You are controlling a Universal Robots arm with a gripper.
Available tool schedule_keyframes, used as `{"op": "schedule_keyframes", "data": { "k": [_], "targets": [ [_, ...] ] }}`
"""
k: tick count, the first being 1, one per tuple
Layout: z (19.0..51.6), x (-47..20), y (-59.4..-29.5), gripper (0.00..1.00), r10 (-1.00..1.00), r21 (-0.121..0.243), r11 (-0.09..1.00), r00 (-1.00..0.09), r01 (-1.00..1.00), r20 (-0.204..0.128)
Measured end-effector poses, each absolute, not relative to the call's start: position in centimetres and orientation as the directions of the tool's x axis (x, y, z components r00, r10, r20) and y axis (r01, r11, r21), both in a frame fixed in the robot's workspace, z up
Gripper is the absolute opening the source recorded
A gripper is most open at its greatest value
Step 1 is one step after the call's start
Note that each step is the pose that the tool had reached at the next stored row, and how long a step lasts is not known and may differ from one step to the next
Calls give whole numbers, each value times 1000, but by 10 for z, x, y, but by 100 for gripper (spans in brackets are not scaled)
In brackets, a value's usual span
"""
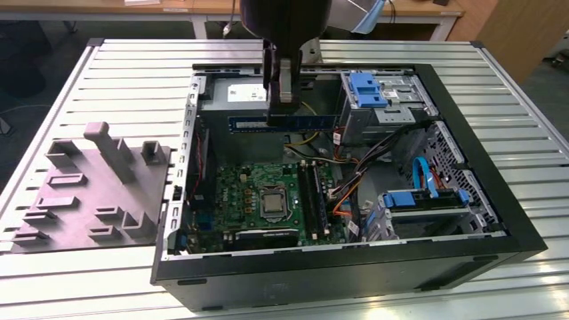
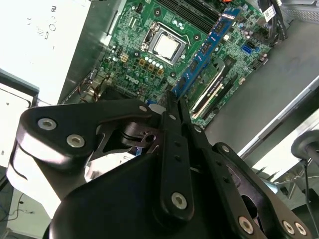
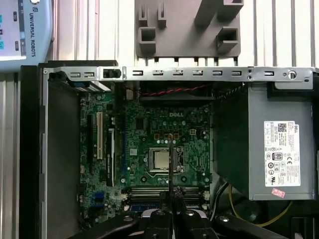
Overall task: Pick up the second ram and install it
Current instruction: 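Pick up the second ram and move it above second insertion slot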
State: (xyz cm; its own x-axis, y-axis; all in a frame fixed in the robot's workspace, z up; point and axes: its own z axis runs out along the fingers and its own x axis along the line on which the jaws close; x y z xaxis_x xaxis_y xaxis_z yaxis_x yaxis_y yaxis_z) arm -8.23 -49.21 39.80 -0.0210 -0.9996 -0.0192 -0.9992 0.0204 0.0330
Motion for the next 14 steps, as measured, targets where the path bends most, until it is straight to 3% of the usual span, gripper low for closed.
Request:
{"op": "schedule_keyframes", "data": {
  "k": [14],
  "targets": [
    [373,-82,-492,13,-999,33,20,-21,-999,-26]
  ]
}}
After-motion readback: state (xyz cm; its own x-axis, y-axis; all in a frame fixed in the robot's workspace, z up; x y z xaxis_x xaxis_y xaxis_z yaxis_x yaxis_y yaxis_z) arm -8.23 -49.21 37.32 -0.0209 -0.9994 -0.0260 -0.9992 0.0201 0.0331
